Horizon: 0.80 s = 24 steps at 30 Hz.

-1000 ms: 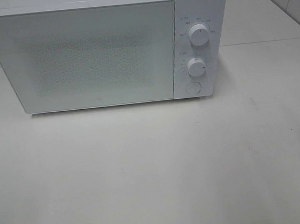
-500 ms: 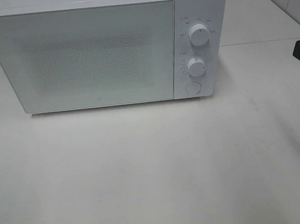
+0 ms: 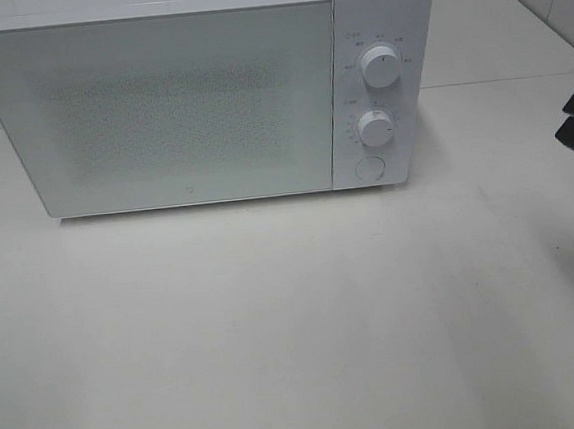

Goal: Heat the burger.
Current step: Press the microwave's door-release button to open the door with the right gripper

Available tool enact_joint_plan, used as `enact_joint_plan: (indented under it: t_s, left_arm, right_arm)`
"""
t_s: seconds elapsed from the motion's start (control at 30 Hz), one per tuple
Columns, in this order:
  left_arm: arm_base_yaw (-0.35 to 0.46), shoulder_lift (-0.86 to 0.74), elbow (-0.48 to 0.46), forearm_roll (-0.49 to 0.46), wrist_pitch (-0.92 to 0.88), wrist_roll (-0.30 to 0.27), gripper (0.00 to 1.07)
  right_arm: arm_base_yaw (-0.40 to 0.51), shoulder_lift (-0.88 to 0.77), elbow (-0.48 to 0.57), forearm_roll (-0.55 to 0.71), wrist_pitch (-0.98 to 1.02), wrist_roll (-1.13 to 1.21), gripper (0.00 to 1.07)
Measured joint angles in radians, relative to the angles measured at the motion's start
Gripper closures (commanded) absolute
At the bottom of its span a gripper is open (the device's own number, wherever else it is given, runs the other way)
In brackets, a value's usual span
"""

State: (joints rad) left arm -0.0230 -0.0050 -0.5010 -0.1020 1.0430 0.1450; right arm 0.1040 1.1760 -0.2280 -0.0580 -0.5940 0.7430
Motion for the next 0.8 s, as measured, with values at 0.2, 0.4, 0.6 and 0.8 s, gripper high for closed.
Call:
enact_joint_plan:
  t_s: [0.2, 0.4, 0.6, 0.8]
  left_arm:
    - [0.0, 0.0, 0.0, 0.0, 0.0, 0.0, 0.17]
    - [0.0, 0.0, 0.0, 0.0, 0.0, 0.0, 0.17]
    - [0.0, 0.0, 0.0, 0.0, 0.0, 0.0, 0.17]
    - [0.0, 0.0, 0.0, 0.0, 0.0, 0.0, 0.17]
  right_arm:
    - [0.0, 0.096, 0.034, -0.008, -0.122, 0.417, 1.07]
    - [0.0, 0.225, 0.057, -0.012, -0.286, 0.661, 1.07]
    - [0.001, 0.307, 0.058, -0.018, -0.344, 0.741, 1.07]
    - [0.127, 0.385, 0.059, 0.125, -0.411, 0.755, 1.07]
